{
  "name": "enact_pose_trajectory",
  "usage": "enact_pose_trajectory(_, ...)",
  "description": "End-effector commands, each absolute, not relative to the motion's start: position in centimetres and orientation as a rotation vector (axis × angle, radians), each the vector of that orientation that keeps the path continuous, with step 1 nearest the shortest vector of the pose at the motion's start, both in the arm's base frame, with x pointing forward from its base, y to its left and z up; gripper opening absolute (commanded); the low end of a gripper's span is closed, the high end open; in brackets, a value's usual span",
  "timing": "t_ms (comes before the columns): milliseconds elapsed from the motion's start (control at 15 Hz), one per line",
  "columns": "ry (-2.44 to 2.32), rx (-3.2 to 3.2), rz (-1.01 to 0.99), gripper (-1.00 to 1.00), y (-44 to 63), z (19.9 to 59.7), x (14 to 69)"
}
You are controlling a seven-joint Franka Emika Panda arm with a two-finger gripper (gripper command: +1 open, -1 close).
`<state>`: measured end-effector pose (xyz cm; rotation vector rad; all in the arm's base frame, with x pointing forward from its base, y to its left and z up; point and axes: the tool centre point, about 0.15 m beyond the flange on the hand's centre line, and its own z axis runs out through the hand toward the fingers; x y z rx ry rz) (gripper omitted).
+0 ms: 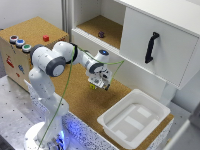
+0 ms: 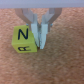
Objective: Go slide the yellow block to the left
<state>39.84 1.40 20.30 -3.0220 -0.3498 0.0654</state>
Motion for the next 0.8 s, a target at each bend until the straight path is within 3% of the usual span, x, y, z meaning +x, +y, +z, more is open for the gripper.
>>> enact_pose_trajectory(0, -0.358, -3.038, 0.043, -1.0, 6.6, 20.5, 38.0)
enact_pose_trajectory(733, -0.43, -2.926, 0.092, -1.0, 14.5, 21.3, 38.8)
